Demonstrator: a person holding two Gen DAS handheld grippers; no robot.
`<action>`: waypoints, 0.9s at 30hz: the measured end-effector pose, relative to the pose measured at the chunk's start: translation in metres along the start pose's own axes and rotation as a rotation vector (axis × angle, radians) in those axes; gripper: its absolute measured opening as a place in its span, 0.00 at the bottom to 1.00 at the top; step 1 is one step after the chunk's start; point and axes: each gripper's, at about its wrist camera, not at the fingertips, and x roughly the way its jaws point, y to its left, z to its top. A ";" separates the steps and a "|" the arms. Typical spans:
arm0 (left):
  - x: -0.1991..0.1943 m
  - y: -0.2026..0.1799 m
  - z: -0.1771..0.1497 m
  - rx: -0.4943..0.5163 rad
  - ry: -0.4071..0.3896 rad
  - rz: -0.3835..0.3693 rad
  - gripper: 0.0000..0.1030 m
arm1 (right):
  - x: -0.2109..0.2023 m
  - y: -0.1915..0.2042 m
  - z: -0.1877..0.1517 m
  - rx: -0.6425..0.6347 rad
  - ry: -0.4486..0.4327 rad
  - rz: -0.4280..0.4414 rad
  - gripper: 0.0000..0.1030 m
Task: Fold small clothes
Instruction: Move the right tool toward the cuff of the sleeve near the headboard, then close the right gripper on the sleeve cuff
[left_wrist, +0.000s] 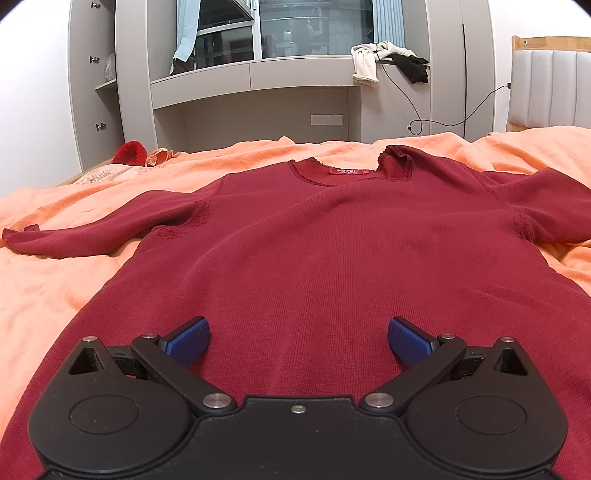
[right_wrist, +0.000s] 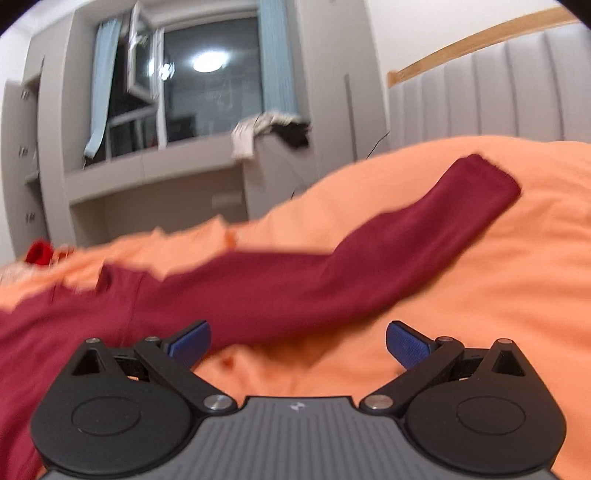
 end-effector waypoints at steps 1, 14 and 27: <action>0.000 0.000 0.000 -0.001 0.001 -0.001 1.00 | 0.005 -0.009 0.004 0.039 -0.015 0.010 1.00; 0.001 -0.001 -0.001 0.002 -0.001 0.001 1.00 | 0.038 -0.107 0.033 0.458 -0.271 -0.244 1.00; 0.001 -0.001 -0.002 0.008 -0.006 0.008 1.00 | 0.054 -0.133 0.027 0.555 -0.270 -0.247 0.13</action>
